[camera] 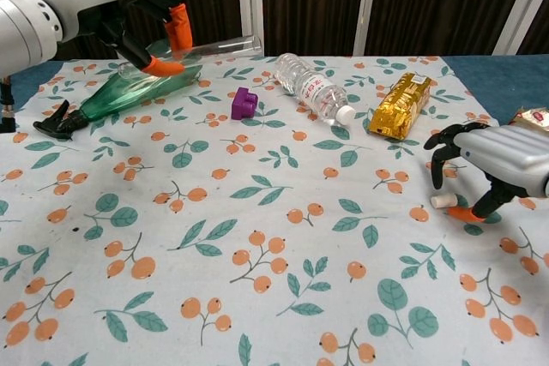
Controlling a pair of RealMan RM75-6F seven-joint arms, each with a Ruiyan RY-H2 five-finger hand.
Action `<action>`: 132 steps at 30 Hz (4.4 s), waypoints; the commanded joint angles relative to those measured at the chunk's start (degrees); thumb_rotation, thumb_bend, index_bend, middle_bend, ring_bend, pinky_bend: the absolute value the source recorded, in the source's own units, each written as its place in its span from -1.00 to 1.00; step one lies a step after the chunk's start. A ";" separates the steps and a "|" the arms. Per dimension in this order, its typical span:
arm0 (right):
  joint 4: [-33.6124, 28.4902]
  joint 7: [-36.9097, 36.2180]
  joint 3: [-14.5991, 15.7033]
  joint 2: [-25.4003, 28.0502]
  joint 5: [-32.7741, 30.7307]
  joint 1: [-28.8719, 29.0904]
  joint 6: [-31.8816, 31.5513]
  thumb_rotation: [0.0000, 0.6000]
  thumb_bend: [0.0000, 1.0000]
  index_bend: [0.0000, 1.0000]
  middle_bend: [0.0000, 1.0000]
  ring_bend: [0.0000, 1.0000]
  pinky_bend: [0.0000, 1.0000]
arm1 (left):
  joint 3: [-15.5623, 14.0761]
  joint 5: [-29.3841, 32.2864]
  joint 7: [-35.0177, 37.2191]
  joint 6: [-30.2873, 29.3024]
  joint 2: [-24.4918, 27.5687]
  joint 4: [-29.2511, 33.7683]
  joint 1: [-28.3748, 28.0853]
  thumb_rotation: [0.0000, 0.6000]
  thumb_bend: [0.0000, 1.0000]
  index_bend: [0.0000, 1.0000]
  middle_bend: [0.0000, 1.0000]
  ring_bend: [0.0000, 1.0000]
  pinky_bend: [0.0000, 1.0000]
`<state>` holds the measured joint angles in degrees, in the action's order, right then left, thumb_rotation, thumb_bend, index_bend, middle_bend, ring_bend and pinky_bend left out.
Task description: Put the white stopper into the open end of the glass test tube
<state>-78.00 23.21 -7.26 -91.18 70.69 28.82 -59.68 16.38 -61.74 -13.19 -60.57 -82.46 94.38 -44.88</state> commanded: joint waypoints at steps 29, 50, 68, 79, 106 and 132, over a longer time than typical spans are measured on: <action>-0.84 -2.75 -2.48 2.02 2.56 0.82 -5.04 1.00 -0.16 0.24 -0.57 -1.00 -1.00 | -0.42 3.53 -0.59 0.27 -3.34 -1.74 -0.60 1.00 -0.06 0.27 0.00 -0.89 -1.00; 5.53 -4.67 -10.37 2.12 10.73 6.11 -16.80 1.00 -0.15 0.25 -0.57 -1.00 -1.00 | 4.29 13.76 1.23 -3.93 -20.96 -11.67 -2.96 1.00 -0.06 0.23 0.02 -0.89 -1.00; 16.15 -2.99 -6.72 -2.24 19.87 11.31 -19.31 1.00 -0.15 0.25 -0.57 -1.00 -1.00 | 9.51 21.19 -4.03 -5.55 -24.76 -11.41 -4.64 1.00 -0.06 0.22 0.03 -0.87 -1.00; 17.68 -1.05 -6.47 -4.62 19.83 13.45 -18.04 1.00 -0.15 0.25 -0.57 -1.00 -1.00 | 12.04 26.70 -9.03 -5.52 -24.52 -8.61 -6.73 1.00 -0.06 0.22 0.03 -0.87 -1.00; 20.15 -1.04 -5.34 -7.44 19.36 13.96 -19.14 1.00 -0.14 0.25 -0.57 -1.00 -1.00 | 15.29 35.42 -10.88 -7.14 -26.53 -5.85 -9.12 1.00 -0.06 0.21 0.03 -0.87 -1.00; 22.21 -3.04 -4.04 -8.91 20.27 14.05 -19.97 1.00 -0.13 0.25 -0.57 -1.00 -1.00 | 17.11 45.91 -16.43 -6.65 -23.23 -3.61 -11.67 1.00 -0.04 0.21 0.04 -0.87 -1.00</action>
<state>-55.83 20.21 -11.32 -100.06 90.93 42.86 -79.66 33.55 -16.17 -29.28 -67.43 -105.94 90.77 -56.34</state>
